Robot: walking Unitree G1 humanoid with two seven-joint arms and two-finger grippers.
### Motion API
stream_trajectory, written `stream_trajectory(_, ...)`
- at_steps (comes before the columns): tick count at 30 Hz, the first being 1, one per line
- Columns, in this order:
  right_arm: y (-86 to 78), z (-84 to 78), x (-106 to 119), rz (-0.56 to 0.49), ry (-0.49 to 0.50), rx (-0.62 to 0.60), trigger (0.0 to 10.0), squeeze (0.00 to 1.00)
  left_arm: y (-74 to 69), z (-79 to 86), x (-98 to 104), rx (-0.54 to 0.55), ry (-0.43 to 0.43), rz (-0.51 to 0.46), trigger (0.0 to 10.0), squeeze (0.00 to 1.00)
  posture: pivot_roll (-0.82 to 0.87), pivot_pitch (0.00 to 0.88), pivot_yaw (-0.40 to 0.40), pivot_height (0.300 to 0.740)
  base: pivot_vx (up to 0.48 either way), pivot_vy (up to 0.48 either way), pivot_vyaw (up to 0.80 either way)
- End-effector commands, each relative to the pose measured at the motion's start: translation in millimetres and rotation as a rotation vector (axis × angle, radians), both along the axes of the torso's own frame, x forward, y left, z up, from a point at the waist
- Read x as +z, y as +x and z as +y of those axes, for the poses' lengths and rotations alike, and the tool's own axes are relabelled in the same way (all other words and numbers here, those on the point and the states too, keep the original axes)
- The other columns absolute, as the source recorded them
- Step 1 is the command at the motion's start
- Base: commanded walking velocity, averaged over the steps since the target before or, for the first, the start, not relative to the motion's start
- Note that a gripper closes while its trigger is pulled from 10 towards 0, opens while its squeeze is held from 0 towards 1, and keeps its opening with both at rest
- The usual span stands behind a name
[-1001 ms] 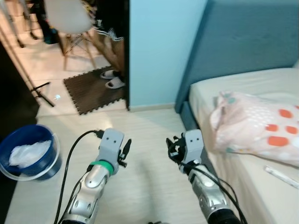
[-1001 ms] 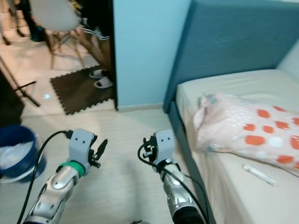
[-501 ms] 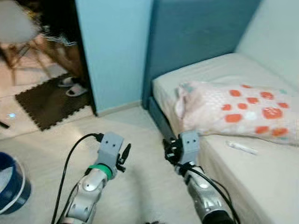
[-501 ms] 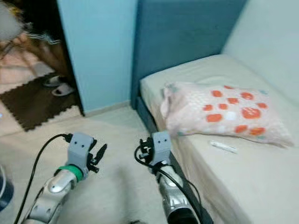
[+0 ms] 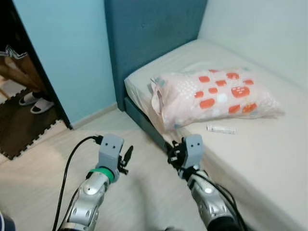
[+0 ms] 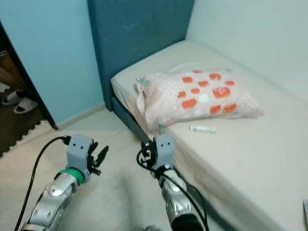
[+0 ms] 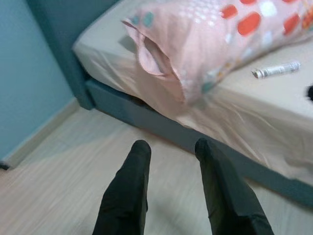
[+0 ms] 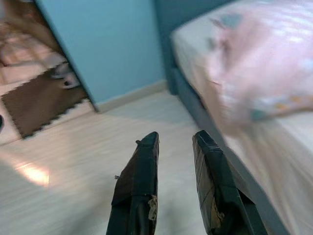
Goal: Clean up the room
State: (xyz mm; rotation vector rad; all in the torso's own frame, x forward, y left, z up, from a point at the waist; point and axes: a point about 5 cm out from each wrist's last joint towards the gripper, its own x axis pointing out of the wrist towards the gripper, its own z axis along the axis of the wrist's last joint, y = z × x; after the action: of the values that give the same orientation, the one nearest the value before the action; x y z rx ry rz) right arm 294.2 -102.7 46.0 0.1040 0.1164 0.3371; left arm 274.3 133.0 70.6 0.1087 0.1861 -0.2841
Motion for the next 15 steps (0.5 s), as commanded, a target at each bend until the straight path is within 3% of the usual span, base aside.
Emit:
stream_trajectory(1,-1.2,-5.1,-3.0,0.012,-0.004,-0.014,10.0,0.00,-1.7,-4.8,-4.0,-0.014,-0.005,0.021,10.0,0.00,0.01,0.000,0.028,0.733,0.000,0.000,-0.80)
stream_trajectory(15,-0.1,-6.2,-2.5,0.012,-0.015,0.006,10.0,0.00,0.2,-3.2,-5.2,0.010,-0.008,0.019,10.0,0.00,0.01,0.000,-0.001,0.733,0.000,0.000,-0.80)
